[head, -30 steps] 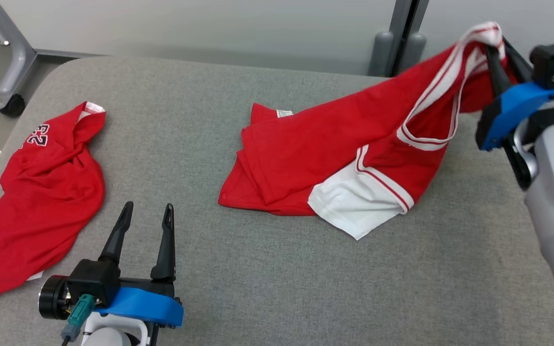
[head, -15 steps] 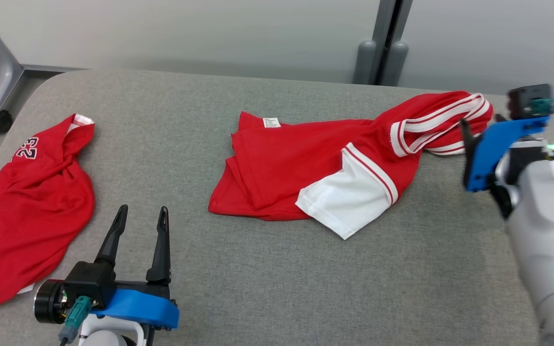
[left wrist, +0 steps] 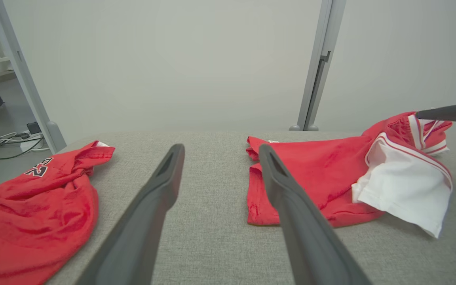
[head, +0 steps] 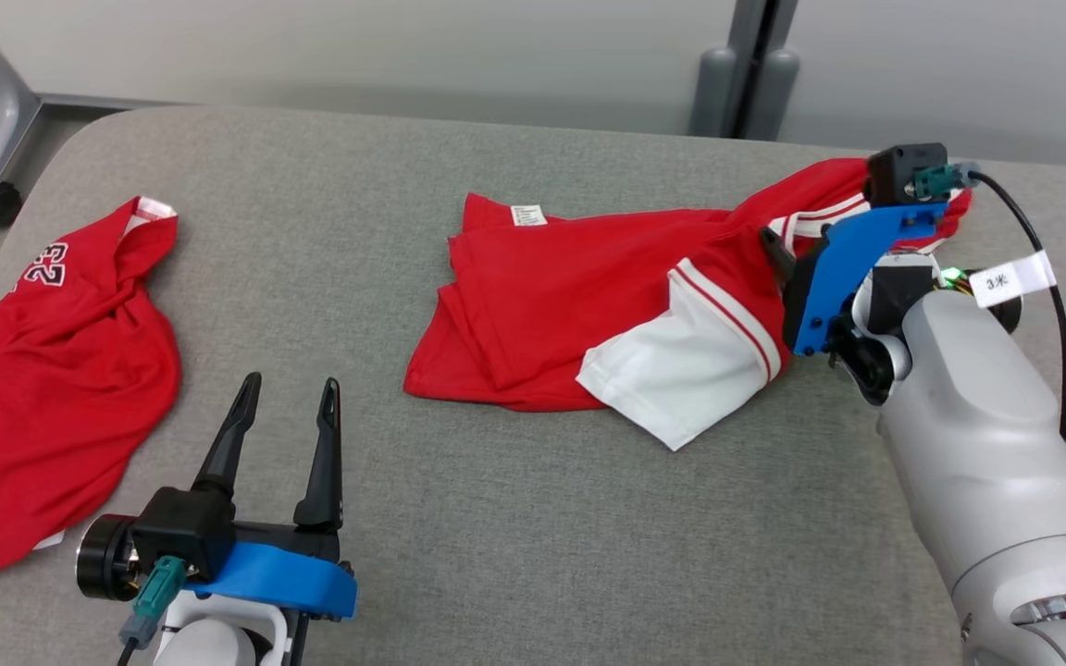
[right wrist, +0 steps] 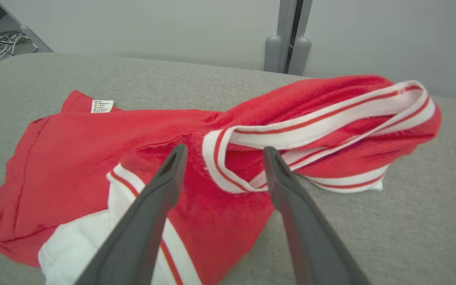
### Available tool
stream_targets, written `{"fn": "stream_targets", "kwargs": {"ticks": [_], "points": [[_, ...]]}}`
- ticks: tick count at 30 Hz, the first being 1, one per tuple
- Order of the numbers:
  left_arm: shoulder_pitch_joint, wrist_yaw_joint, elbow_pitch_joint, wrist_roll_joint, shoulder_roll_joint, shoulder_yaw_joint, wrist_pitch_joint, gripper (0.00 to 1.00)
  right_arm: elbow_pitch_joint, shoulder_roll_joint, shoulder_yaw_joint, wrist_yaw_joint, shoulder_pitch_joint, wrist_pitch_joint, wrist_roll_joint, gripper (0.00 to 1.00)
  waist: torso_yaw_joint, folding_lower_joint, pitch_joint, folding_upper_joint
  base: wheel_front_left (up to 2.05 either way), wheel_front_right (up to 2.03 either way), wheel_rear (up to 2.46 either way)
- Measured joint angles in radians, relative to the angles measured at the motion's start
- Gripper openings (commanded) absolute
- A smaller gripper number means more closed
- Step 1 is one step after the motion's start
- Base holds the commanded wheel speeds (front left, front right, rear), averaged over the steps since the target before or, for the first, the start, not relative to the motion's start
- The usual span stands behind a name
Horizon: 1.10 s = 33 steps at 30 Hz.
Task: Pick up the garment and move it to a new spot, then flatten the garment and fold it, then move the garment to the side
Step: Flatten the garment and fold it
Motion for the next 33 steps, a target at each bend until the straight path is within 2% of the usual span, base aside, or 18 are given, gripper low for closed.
{"fn": "stream_targets", "kwargs": {"ticks": [4, 10, 11, 12, 19, 24, 29, 33], "points": [[-0.007, 0.0, 0.003, 0.0, 0.001, 0.0, 0.0, 1.0, 0.016, 0.003, 0.036, 0.0, -0.016, 0.019, 0.042, 1.0, 0.024, 0.0001, 0.026, 0.0, 0.0, 0.0, 0.0], [-0.016, -0.001, 0.009, -0.001, -0.002, -0.002, 0.0, 1.0, 0.063, 0.003, 0.001, 0.0, -0.017, 0.024, 0.003, 1.0, 0.053, 0.0, 0.041, 0.0, 0.0, 0.0, 0.0], [-0.016, -0.001, 0.009, -0.001, -0.003, -0.002, 0.0, 1.0, 0.066, 0.003, 0.0, 0.0, -0.018, 0.018, -0.003, 0.93, 0.055, 0.0001, 0.042, 0.0, 0.0, 0.0, 0.0], [-0.016, -0.001, 0.01, -0.001, -0.003, -0.002, 0.0, 1.0, 0.067, 0.003, 0.002, 0.0, -0.019, 0.01, -0.007, 0.0, 0.056, 0.0001, 0.042, 0.0, 0.0, 0.0, 0.0], [-0.009, 0.001, 0.019, -0.002, -0.002, 0.003, 0.0, 1.0, 0.059, 0.003, 0.031, 0.0, -0.011, -0.051, -0.018, 0.0, 0.046, 0.0, 0.018, 0.0, 0.0, 0.0, 0.0], [0.018, 0.009, 0.016, -0.008, 0.007, 0.011, -0.001, 1.0, 0.01, -0.012, 0.05, 0.0, 0.072, -0.091, -0.034, 0.0, 0.018, -0.0001, -0.019, 0.0, 0.0, 0.0, 0.0], [0.055, 0.026, 0.002, -0.016, 0.023, 0.023, 0.002, 1.0, -0.143, -0.033, 0.058, 0.0, 0.202, -0.12, 0.006, 0.0, -0.033, -0.0001, -0.049, 0.0, 0.0, 0.0, 0.0], [0.074, 0.031, -0.015, -0.02, 0.03, 0.026, 0.007, 1.0, -0.348, -0.078, 0.041, 0.0, 0.337, -0.095, 0.016, 0.0, -0.076, -0.0001, -0.072, -0.0001, 0.0, 0.0, 0.0]]}}
